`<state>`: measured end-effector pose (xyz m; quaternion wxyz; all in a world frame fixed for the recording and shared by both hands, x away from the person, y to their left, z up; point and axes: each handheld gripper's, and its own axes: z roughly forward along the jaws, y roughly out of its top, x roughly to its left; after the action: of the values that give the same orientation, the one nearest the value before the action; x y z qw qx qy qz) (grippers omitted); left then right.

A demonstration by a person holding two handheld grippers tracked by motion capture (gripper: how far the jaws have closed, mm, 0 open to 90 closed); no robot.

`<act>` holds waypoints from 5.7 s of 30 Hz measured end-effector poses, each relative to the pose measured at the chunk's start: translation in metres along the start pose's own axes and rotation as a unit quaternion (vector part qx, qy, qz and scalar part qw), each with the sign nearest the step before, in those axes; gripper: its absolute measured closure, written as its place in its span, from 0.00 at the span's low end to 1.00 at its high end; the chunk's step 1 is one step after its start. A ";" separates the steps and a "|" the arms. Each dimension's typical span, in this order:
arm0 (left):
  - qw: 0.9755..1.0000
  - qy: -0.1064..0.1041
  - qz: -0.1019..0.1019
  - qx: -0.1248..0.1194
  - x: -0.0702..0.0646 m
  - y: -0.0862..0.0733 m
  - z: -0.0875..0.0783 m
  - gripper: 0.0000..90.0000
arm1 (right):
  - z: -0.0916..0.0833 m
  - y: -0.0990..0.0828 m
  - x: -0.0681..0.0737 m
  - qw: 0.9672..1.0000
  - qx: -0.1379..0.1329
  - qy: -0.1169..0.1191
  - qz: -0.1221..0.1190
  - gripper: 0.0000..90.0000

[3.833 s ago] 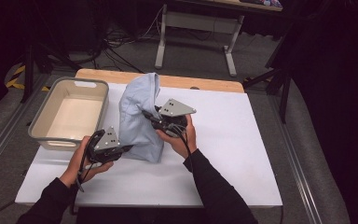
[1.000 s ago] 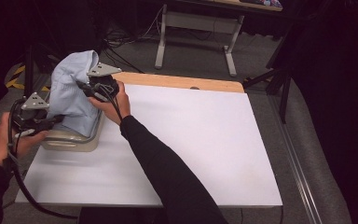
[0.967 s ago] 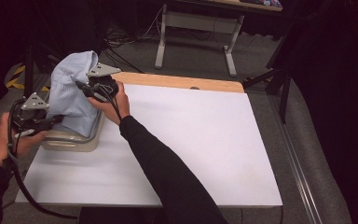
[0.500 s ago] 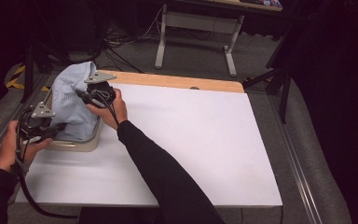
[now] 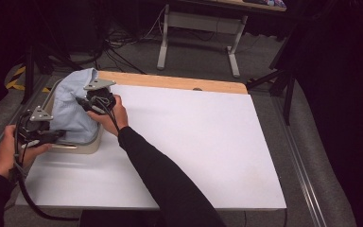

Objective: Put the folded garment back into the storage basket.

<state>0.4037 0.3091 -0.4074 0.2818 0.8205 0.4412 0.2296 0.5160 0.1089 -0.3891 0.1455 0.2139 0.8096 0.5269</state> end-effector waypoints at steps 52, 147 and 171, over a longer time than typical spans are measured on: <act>0.991 0.001 0.013 -0.132 -0.004 0.062 0.006 0.24 | -0.073 -0.035 -0.005 1.000 0.009 -0.011 -0.003 0.52; 0.997 -0.009 0.063 0.033 -0.001 0.100 0.096 0.91 | -0.358 -0.178 -0.032 0.981 0.041 -0.184 -0.043 0.36; 0.997 0.022 0.019 -0.064 0.016 0.093 0.055 0.61 | -0.356 -0.177 -0.030 0.982 0.039 -0.178 -0.044 0.34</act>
<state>0.5021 0.2667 -0.3840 0.3196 0.8035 0.4161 0.2812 0.3439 -0.2498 -0.4076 0.3020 0.2742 0.7991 0.4417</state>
